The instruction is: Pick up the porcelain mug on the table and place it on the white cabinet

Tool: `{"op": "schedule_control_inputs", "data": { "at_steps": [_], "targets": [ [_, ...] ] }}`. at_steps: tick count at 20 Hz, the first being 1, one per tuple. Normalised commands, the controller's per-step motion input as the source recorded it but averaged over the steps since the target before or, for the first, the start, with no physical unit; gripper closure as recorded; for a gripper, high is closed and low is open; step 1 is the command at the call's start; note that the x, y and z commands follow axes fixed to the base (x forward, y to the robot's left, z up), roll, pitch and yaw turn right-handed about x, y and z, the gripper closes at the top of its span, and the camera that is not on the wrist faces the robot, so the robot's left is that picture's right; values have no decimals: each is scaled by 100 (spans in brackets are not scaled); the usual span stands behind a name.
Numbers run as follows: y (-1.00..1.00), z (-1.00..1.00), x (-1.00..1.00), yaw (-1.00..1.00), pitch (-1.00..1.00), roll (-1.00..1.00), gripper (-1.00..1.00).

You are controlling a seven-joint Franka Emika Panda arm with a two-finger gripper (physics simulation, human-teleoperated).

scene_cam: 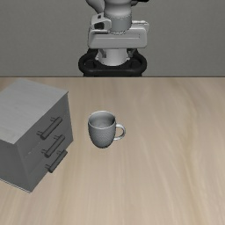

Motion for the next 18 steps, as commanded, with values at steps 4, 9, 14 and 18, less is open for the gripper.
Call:
{"op": "schedule_control_inputs", "data": {
  "at_steps": [4, 9, 14, 18],
  "targets": [
    [0, 0, 100, 0, 0, 0, -100],
    [0, 0, 100, 0, 0, 0, -100],
    [0, 0, 100, 0, 0, 0, -100],
    [0, -75, -25, 0, 0, 0, -100]
  ]
}}
